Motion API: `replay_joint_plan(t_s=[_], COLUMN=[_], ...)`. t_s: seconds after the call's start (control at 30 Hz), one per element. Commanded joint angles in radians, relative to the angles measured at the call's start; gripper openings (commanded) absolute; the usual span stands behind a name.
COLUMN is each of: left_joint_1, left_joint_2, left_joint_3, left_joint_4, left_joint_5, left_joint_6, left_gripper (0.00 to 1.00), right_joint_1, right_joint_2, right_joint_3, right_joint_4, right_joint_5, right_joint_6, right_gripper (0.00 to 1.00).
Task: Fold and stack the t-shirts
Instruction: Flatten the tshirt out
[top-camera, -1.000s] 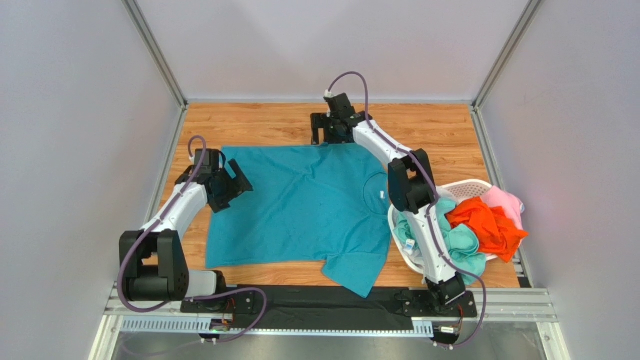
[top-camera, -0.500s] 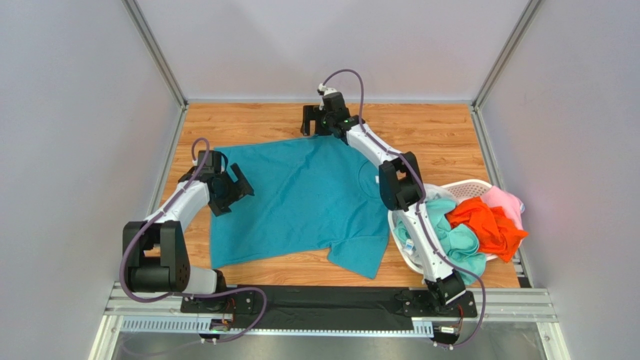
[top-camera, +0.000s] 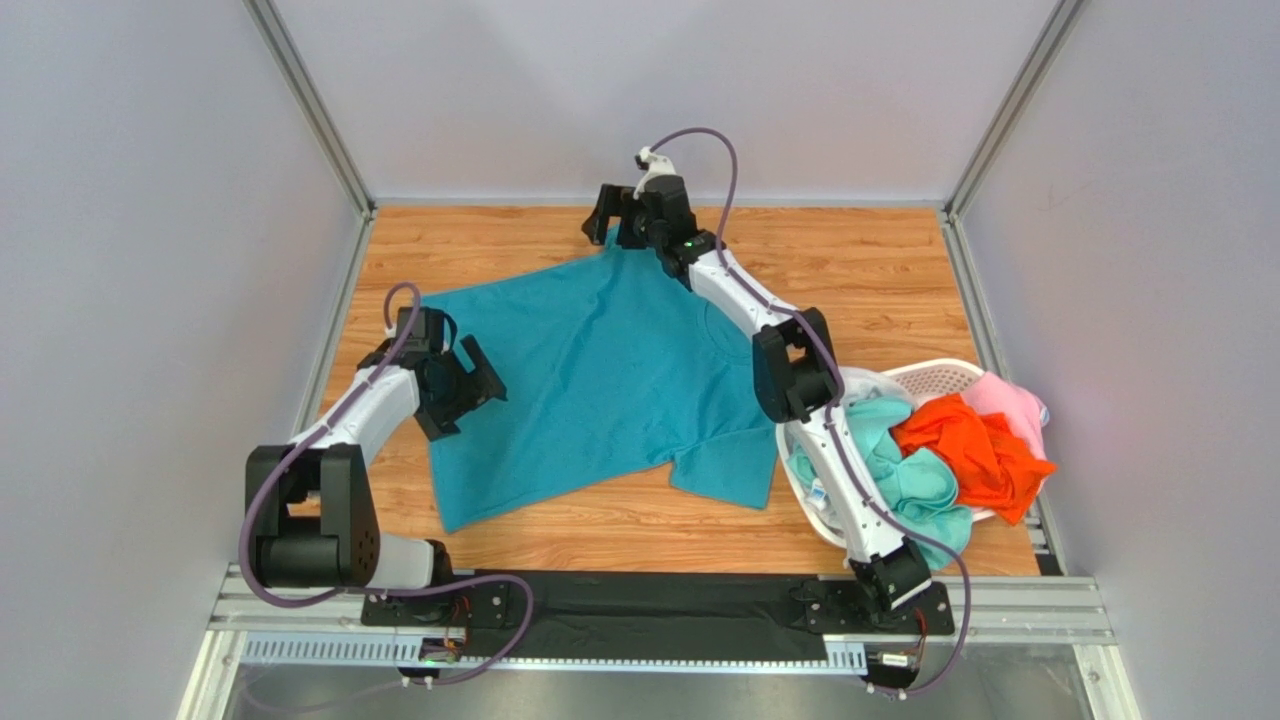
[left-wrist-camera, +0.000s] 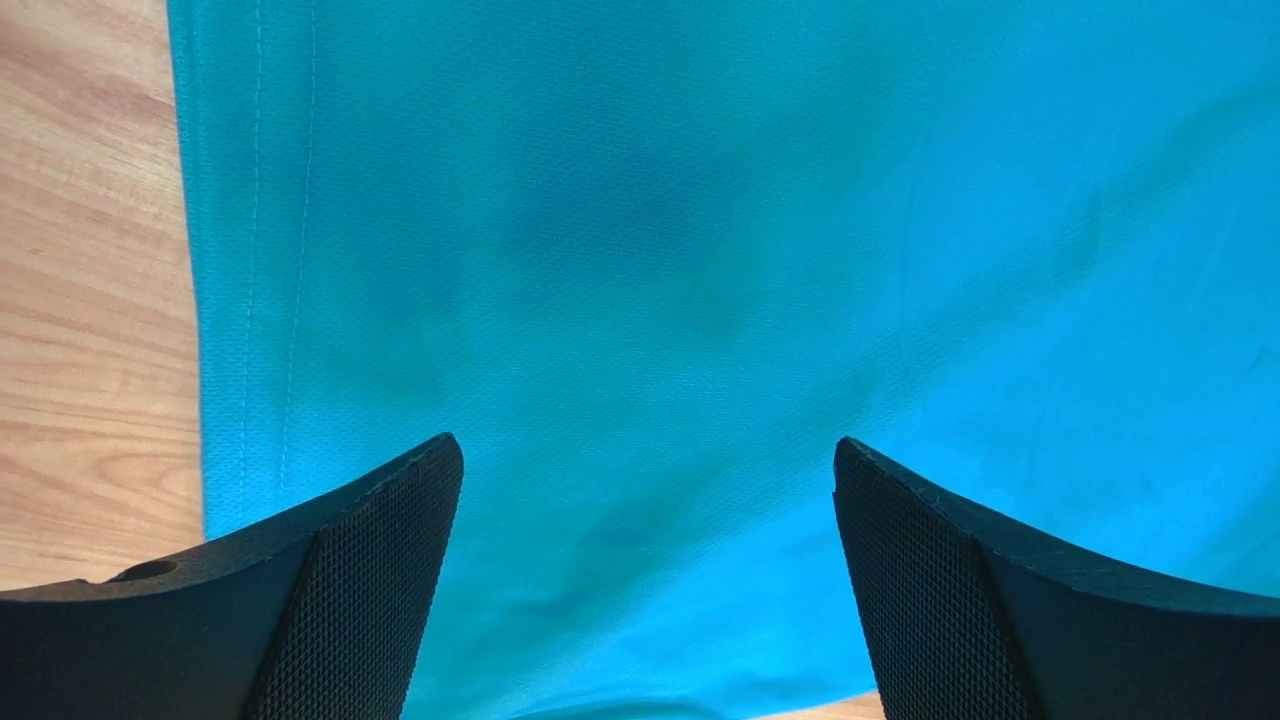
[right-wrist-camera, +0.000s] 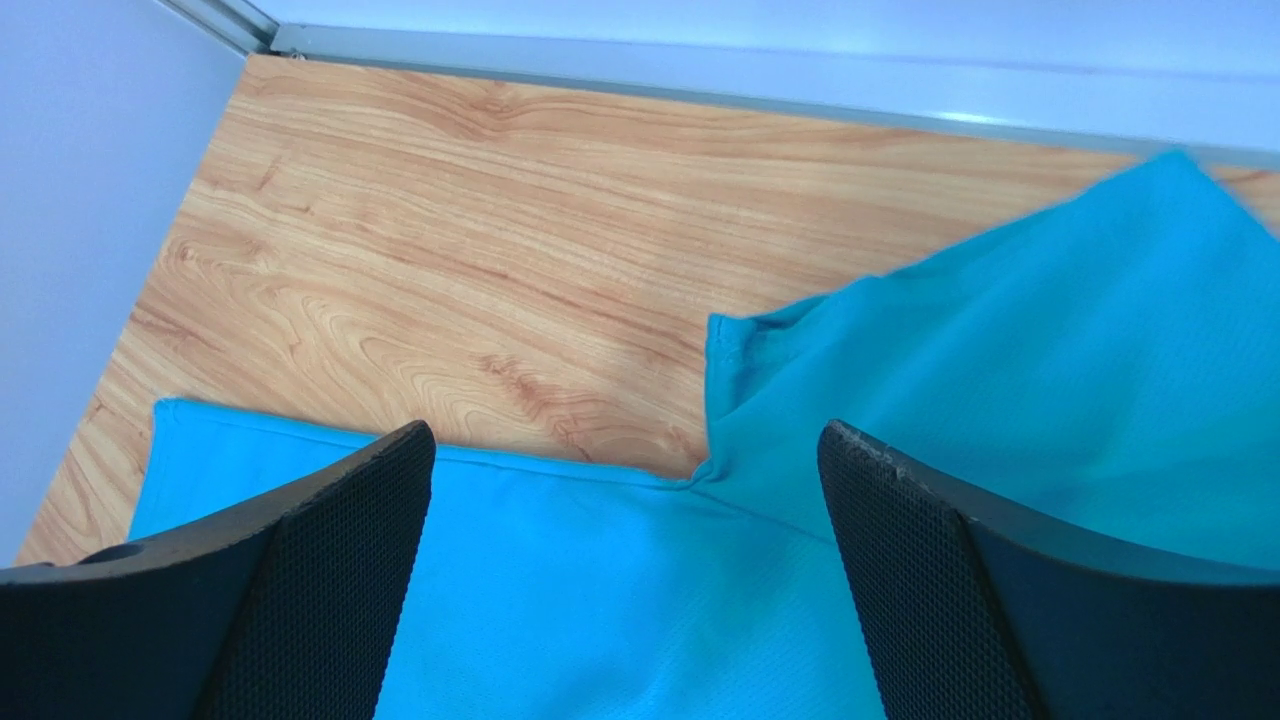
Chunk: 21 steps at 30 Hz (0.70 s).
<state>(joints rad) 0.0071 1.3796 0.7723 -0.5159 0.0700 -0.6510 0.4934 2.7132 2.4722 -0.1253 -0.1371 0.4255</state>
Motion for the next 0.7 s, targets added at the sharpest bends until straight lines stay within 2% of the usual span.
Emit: replay_joint_plan(t_s=[0.0,0.3,0.4,0.53,0.67], left_joint_1=[-0.004,-0.002,-0.004,-0.004,-0.004], left_joint_2=[-0.030,-0.016,-0.033,-0.088,-0.129], left_joint_3=[-0.001,0.030,0.030,0.021,0.004], left_joint_4=[-0.018,-0.038,-0.053,-0.079,-0.084], left_joint_5=[-0.030,-0.044,-0.045,-0.068,-0.068], left_joint_6=[0.014,0.016,0.014,0.010,-0.002], left_gripper=[1.00,1.00,1.00,1.00,1.00], right_joint_1=[0.017,0.019,0.017,0.017,0.017], right_joint_2=[0.040,-0.167,-0.239,-0.325,-0.456], right_joint_3=[0.015,-0.168,-0.188,-0.235,-0.367], right_joint_4=[0.055,-0.002,-0.069,-0.221,-0.307], right_joint_5=[-0.012,0.079,0.136,0.320,0.461], right_joint_6=[0.061,-0.028,-0.063,-0.112,-0.171], right_gripper=[1.00,1.00,1.00,1.00,1.00])
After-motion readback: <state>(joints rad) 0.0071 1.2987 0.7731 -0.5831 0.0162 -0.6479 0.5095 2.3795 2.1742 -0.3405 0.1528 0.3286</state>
